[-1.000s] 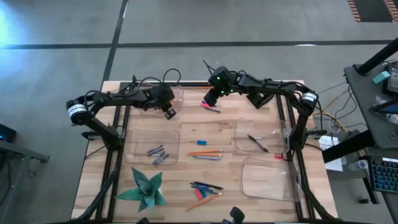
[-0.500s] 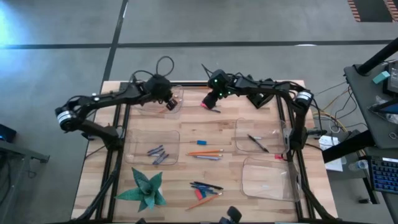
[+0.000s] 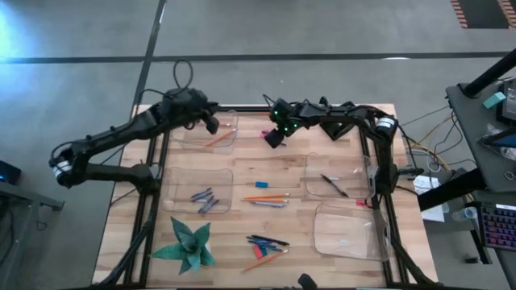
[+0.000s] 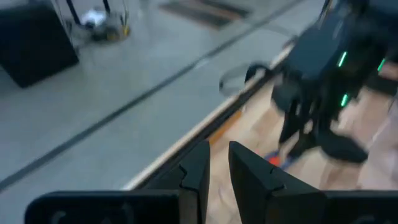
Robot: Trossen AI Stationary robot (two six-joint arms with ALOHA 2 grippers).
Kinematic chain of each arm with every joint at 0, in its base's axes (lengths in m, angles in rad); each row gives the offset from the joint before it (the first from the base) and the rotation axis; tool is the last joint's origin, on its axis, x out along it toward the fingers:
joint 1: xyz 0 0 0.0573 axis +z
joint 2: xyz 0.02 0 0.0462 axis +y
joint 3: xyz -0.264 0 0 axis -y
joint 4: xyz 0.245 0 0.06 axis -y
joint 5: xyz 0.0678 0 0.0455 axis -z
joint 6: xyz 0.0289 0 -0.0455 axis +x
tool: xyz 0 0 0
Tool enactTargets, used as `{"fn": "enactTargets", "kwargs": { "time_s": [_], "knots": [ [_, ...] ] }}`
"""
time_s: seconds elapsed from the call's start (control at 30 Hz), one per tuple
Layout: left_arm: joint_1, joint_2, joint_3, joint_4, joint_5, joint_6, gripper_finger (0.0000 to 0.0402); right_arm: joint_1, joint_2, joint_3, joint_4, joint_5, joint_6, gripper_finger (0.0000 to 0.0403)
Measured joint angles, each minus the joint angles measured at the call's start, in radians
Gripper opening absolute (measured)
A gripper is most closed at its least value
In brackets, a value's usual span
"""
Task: Sort crayons/erasers/pens/pencils in bins
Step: Put the blue crayon into the middle left transparent bin
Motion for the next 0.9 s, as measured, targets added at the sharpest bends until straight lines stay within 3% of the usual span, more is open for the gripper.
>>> {"fn": "enactTargets", "kwargs": {
  "time_s": [0.57, 0.9],
  "knots": [
    [-0.003, -0.031, -0.002, 0.039, -0.001, 0.001, 0.0046, 0.039, 0.092, 0.004, -0.021, 0.008, -0.070, 0.0122],
    [-0.010, -0.030, -0.002, 0.044, -0.002, -0.001, 0.0046, 0.039, 0.106, 0.003, -0.030, 0.011, -0.088, 0.0027]
  ]
}}
